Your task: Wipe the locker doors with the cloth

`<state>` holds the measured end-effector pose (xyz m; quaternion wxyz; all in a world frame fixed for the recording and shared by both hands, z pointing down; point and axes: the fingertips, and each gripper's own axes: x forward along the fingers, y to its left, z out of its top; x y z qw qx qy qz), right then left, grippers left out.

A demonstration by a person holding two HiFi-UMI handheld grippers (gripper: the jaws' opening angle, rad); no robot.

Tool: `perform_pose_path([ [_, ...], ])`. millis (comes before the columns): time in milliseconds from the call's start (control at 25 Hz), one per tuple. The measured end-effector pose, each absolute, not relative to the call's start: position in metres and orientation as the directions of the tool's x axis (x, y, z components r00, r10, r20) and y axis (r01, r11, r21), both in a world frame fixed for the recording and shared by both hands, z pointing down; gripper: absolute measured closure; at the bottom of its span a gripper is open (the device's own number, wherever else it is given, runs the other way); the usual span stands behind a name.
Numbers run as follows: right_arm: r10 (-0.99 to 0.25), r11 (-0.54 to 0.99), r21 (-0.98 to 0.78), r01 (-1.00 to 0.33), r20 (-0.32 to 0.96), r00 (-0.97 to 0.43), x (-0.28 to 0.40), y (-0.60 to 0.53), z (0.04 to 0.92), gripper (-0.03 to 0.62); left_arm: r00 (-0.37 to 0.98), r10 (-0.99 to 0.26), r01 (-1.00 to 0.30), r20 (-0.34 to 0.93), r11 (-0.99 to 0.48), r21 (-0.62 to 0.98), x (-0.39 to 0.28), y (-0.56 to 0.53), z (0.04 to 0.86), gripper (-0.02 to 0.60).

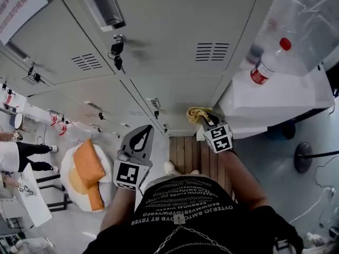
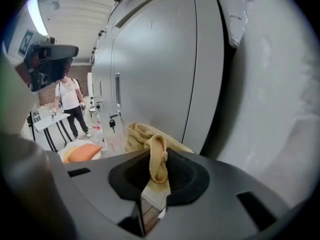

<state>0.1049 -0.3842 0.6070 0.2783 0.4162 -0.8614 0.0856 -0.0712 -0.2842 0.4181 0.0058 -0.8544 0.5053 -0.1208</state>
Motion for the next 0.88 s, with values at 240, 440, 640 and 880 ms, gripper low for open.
perform_pose_path([
  [240,-0.677,0.687,0.078,-0.723,0.429,-0.597,0.116,-0.353,0.540,0.536,0.435,-0.884,-0.876,0.172,-0.460,-0.147,-0.048,-0.278,0.405,0.577],
  [440,-0.697,0.703,0.114,-0.701,0.304,-0.649,0.130,-0.339,0.466,0.536,0.405,-0.904,-0.895,0.141,-0.423,-0.142,-0.038,-0.270,0.391,0.577],
  [640,-0.690,0.719,0.092,-0.689,0.207,-0.693,0.143,-0.324,0.403,0.536,0.395,-0.912,-0.904,0.109,-0.407,-0.134,-0.025,-0.259,0.378,0.577],
  [880,-0.693,0.721,0.155,-0.675,0.158,-0.703,0.149,-0.307,0.365,0.537,0.408,-0.911,-0.900,0.053,-0.412,-0.145,-0.011,-0.245,0.353,0.577],
])
